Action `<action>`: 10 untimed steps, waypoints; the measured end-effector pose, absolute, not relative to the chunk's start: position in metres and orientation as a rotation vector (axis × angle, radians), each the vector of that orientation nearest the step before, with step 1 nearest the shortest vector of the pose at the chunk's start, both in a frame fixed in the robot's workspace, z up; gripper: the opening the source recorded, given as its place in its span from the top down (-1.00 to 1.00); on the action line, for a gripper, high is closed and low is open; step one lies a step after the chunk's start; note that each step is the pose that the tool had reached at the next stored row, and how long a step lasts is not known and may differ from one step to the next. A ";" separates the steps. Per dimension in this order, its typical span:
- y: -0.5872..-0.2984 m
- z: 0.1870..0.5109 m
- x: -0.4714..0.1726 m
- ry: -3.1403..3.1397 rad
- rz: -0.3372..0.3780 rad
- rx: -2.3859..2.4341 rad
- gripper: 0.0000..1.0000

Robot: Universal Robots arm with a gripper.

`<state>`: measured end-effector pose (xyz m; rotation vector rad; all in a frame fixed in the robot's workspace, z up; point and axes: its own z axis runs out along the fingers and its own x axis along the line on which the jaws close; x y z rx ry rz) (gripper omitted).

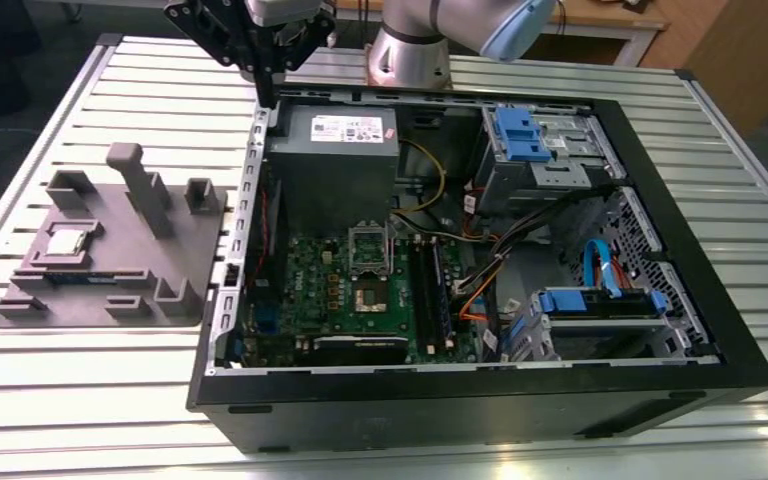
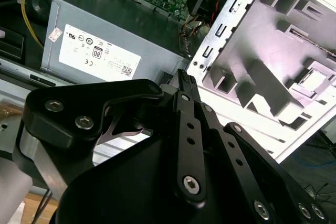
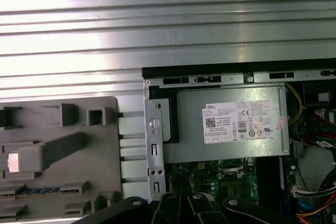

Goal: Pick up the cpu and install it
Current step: 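Reach for the cpu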

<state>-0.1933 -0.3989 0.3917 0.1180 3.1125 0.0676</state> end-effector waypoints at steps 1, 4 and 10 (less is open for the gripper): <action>-0.399 0.392 -0.194 3.113 0.068 0.118 0.79; -0.399 0.392 -0.194 3.113 0.068 0.118 0.79; -0.399 0.392 -0.195 3.112 0.068 0.118 0.79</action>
